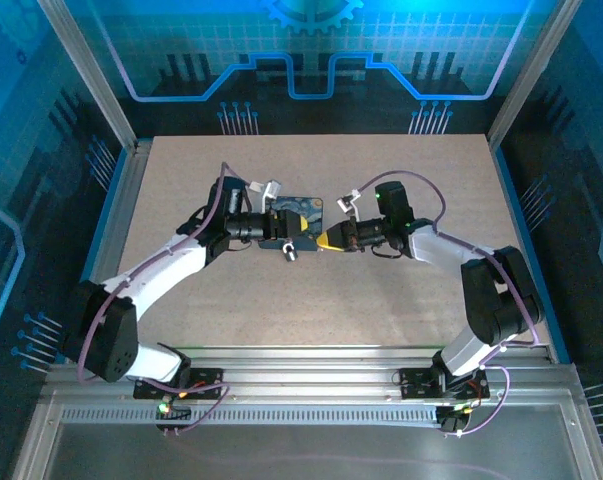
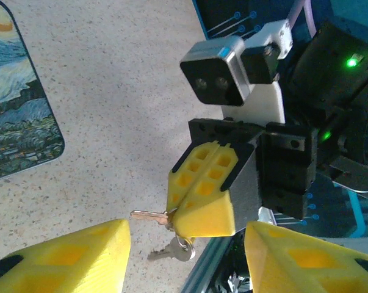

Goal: Unlock the padlock with the key

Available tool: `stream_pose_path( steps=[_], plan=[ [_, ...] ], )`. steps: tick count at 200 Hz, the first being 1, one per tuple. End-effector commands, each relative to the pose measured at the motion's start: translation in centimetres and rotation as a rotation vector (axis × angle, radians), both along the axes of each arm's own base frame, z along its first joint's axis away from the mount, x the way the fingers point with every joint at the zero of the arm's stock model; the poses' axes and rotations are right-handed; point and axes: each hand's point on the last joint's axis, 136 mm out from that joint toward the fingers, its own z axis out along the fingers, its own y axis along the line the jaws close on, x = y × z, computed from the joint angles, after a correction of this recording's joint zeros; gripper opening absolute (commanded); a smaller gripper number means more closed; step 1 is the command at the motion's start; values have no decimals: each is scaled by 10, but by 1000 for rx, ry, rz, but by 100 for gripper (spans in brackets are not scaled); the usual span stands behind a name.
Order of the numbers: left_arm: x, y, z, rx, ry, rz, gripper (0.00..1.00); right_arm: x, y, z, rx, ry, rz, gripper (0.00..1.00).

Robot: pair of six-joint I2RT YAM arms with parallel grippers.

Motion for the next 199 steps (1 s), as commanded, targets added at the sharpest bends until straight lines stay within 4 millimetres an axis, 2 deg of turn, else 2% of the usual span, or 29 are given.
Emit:
stream_pose_path(
  steps=[1,45,115,167,199],
  plan=[
    [-4,-7,6,-23,-44,-85,53,-3,4,20,43,-4,40,0],
    [-5,-9,12,-44,-53,-99,50,-2,17,28,78,-19,61,0],
    [1,-1,3,-18,-26,-44,48,-4,25,40,95,-52,82,0],
    [-2,-9,18,-114,-35,-84,30,0,29,41,110,-54,81,0],
    [-3,-11,17,-137,-21,-97,27,1,30,44,120,-64,82,0]
  ],
)
